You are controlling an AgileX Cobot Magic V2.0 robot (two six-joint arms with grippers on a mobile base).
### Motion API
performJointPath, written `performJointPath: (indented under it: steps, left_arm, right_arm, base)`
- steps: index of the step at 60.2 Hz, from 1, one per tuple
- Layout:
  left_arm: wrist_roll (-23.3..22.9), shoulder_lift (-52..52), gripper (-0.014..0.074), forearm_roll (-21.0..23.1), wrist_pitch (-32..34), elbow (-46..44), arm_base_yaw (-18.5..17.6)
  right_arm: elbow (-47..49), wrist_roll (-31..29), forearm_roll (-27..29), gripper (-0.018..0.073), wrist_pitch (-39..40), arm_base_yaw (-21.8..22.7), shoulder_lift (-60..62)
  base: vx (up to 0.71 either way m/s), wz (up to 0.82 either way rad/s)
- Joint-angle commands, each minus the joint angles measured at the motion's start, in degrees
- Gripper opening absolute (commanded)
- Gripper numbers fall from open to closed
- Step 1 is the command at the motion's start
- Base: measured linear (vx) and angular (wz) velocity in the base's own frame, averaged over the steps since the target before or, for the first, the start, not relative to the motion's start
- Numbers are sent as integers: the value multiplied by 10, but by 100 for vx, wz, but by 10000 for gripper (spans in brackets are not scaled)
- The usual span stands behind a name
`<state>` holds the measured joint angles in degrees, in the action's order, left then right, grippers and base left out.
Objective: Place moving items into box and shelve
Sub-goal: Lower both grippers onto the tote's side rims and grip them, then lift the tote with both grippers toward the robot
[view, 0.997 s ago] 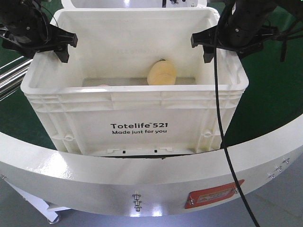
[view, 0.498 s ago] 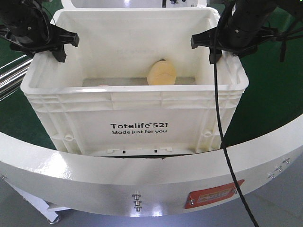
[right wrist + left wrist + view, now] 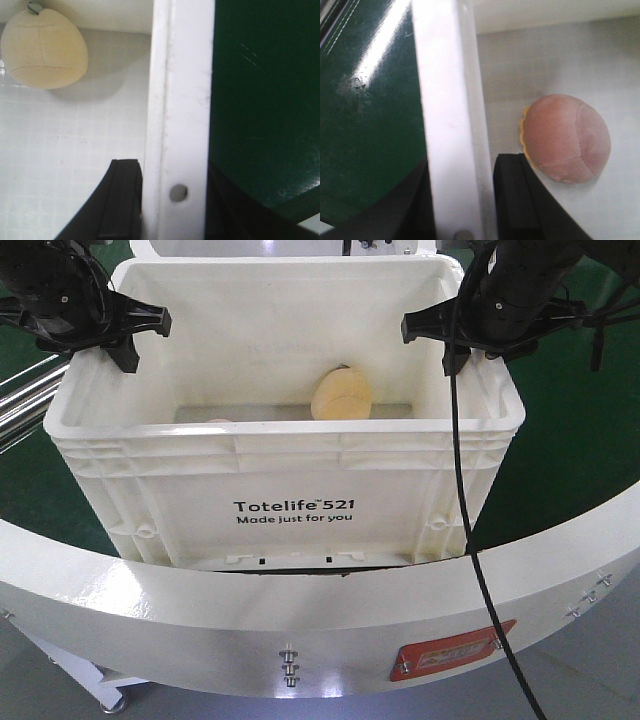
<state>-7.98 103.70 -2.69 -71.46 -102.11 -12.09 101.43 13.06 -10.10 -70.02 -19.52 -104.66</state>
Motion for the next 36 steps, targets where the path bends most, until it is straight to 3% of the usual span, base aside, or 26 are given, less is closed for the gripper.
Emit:
performJointPath:
  steps: [1, 24, 29, 36]
  left_arm:
    - [-1, -44, 68, 4, 7, -19, -2]
    - [3, -128, 76, -8, 33, -19, -3]
    - [-4, -151, 78, -34, 35, -19, -16]
    - [-48, -190, 77, -84, 38, -8, -49]
  right_arm:
    - [19, -6, -20, 80, 17, 2, 29]
    - [18, -6, -21, 80, 43, 0, 102]
    - [18, -3, -21, 80, 41, 0, 125]
    - [-17, 4, -20, 81, 47, -2, 171]
  base:
    - [0, 0]
    - [0, 0]
    - [0, 0]
    - [0, 0]
